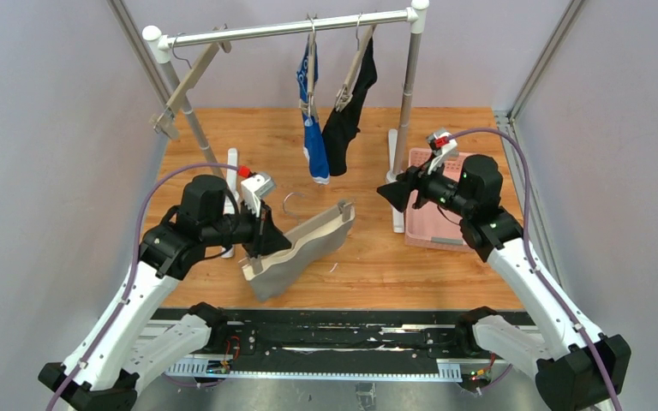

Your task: Remove the underwear clipped to the hanger

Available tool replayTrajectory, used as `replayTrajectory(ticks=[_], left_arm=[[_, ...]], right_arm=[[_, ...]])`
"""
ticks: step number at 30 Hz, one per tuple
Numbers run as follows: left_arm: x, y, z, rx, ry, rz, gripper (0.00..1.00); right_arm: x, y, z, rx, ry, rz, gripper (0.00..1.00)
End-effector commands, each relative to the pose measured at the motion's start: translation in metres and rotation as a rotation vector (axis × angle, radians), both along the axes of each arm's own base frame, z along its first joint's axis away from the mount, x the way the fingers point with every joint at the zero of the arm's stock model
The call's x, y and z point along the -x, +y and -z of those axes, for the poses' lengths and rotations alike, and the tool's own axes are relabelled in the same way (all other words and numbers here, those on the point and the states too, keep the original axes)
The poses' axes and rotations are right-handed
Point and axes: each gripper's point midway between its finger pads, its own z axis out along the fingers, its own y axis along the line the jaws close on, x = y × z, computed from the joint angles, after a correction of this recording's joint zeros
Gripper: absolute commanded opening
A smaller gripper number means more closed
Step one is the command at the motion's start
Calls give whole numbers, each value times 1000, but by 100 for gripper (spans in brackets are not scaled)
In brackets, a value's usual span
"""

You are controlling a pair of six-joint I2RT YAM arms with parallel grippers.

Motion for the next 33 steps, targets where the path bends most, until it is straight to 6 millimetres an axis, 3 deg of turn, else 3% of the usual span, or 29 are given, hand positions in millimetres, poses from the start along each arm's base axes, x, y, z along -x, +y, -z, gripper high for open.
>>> replayTrajectory(ticks=[1, 6, 10, 17, 27, 33], left_arm=[[-13, -20, -42, 51, -192, 159, 0], [-30, -35, -51, 33, -261, 273, 0], [-33, -44, -50, 42, -277, 355, 0], [-25, -46, -56, 64, -310, 413, 0], [-9, -42, -69, 106, -353, 420, 0], [-12, -40, -65, 91, -347, 394, 0]], right_arm=[[30, 37, -54, -90, -158, -339, 70], [42, 48, -79, -136, -226, -497, 72], [56, 50, -87, -141, -251, -588, 72], [71, 45, -82, -123, -294, -651, 74], [63, 44, -69, -123, -255, -654, 75], [64, 46, -68, -152, -228, -680, 74]])
